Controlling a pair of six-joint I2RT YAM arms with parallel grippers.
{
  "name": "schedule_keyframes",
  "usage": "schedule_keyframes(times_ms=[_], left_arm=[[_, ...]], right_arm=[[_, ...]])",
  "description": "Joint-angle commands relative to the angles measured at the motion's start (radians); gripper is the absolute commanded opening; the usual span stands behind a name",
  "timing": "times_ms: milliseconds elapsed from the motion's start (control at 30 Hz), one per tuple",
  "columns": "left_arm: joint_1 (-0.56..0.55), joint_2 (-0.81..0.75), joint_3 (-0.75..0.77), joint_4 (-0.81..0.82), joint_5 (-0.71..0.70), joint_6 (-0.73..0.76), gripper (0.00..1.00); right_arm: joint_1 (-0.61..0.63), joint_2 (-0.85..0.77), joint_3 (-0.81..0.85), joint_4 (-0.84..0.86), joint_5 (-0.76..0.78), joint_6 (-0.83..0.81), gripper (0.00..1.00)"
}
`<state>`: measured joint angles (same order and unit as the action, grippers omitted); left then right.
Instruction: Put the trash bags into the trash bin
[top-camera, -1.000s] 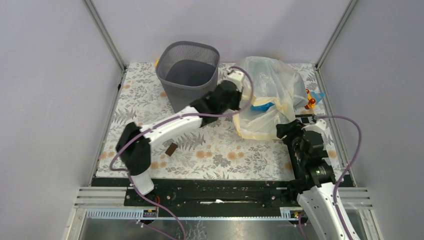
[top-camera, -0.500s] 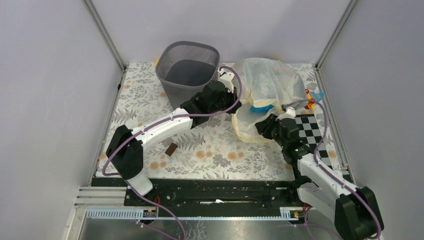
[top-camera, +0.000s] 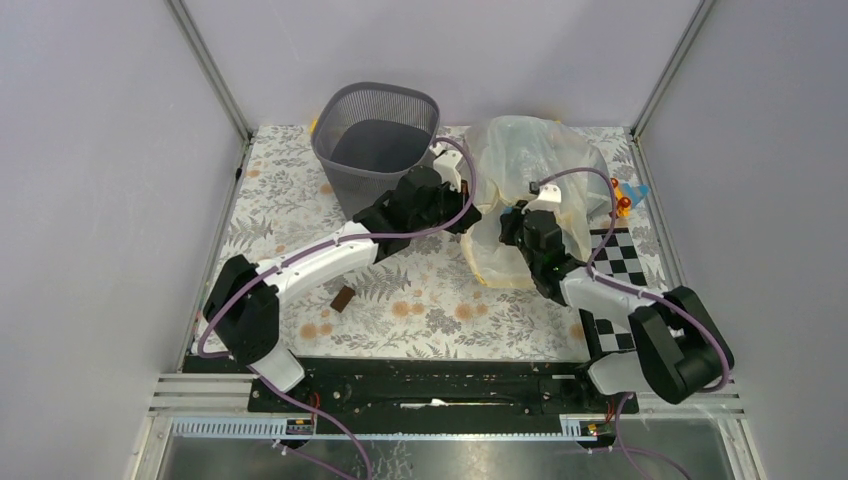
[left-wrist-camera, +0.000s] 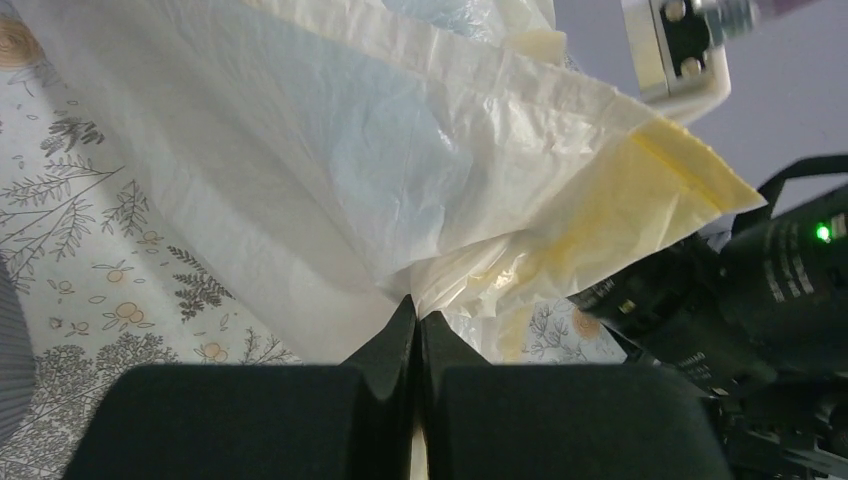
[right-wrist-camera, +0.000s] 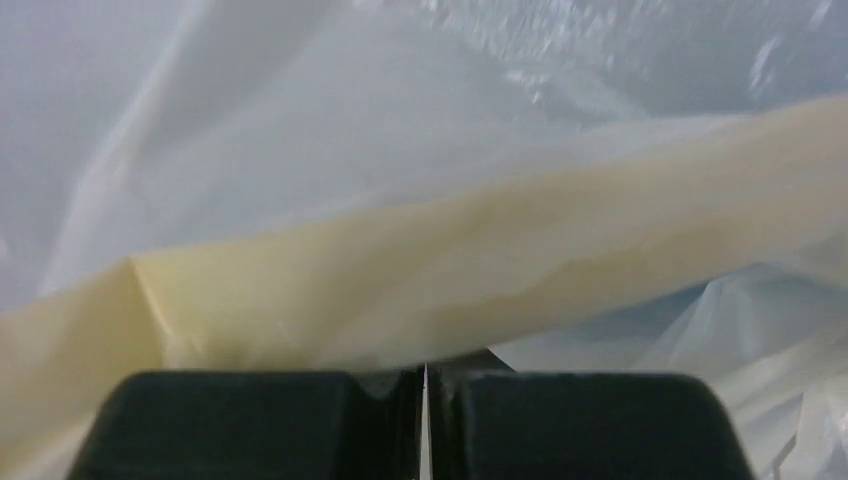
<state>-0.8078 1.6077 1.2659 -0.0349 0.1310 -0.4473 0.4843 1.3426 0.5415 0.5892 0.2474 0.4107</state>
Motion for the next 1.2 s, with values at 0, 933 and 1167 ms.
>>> schedule_keyframes(times_ms=[0,933,1167], left_arm=[[0.004,-0.049,-0.028,0.097,0.044,-0.028,0.0],[0.024,0.013,-0.138,0.184,0.19,-0.08,0.01],[0.031,0.029,-0.14,0.178,0.198,-0.072,0.01]], right_arm=[[-0.02,0.057,0.133,0.011,0.14,-0.066,0.0],[-0.182,0.235,0.404,-0.652,0.306,0.421,0.81],[-0.182,0.271,0.428,-0.666,0.337,0.409,0.26]])
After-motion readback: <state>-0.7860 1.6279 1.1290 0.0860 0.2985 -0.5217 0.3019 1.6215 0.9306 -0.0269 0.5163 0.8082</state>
